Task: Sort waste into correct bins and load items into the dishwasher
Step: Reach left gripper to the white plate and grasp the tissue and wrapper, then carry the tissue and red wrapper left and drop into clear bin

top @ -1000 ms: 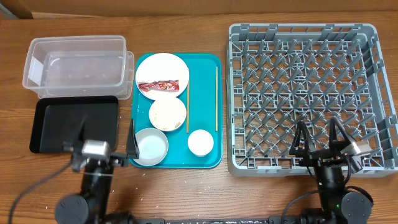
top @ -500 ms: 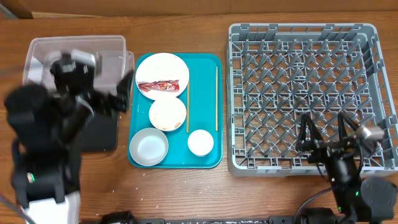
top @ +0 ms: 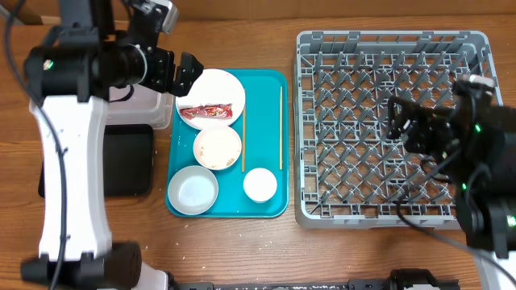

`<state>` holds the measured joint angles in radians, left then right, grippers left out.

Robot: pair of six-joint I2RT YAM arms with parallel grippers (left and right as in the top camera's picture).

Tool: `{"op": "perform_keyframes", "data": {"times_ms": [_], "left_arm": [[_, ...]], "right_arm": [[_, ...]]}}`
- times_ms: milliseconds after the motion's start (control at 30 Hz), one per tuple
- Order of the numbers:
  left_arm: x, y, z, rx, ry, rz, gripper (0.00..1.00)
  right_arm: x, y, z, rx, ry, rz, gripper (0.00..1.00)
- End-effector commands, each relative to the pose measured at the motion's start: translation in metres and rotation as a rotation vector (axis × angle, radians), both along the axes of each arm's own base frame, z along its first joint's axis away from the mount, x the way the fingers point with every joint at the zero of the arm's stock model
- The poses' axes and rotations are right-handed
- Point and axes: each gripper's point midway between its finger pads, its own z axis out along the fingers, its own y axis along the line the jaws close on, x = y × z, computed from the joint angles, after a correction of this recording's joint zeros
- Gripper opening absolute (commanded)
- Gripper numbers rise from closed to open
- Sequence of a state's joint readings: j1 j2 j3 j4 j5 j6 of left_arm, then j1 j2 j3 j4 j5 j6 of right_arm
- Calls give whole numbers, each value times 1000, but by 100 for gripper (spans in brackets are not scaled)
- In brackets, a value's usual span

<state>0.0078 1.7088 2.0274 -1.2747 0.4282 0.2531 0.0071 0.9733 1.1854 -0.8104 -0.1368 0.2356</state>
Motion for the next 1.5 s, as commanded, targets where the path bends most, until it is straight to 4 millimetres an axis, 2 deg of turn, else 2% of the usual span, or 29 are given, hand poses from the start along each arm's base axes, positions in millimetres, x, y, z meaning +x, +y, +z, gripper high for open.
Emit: {"op": "perform_keyframes", "data": {"times_ms": [0, 133, 200, 333, 433, 533, 600, 733, 800, 933, 1100, 1267, 1467], "left_arm": [[16, -8, -33, -85, 137, 39, 100], [31, -9, -61, -140, 243, 129, 100], [41, -7, -83, -146, 320, 234, 94], [54, 18, -122, -23, 401, 587, 89], [58, 25, -140, 62, 405, 755, 89], [63, 13, -158, 88, 414, 830, 89], [67, 4, -178, 71, 448, 902, 89], [70, 1, -214, 39, 526, 1036, 90], [71, 0, -240, 28, 583, 1098, 91], [77, -8, -269, 5, 627, 1107, 93], [85, -13, -292, -10, 645, 1101, 94], [84, -13, -301, 1, 656, 1101, 94], [83, -12, -312, 22, 668, 1099, 87]], "right_arm": [[12, 8, -11, 35, 56, 38, 100], [18, 15, -27, 59, 112, 71, 100], [22, 16, -33, 61, 134, 74, 100], [24, 16, -37, 62, 147, 73, 100], [24, 16, -38, 62, 148, 73, 100], [24, 16, -38, 64, 148, 76, 100], [23, 16, -38, 64, 150, 76, 100], [20, 16, -41, 64, 168, 75, 100], [17, 16, -45, 64, 188, 75, 100], [15, 16, -48, 65, 203, 74, 100], [15, 16, -50, 65, 209, 74, 100], [16, 16, -52, 65, 214, 74, 100], [18, 16, -60, 66, 242, 73, 100]]}}
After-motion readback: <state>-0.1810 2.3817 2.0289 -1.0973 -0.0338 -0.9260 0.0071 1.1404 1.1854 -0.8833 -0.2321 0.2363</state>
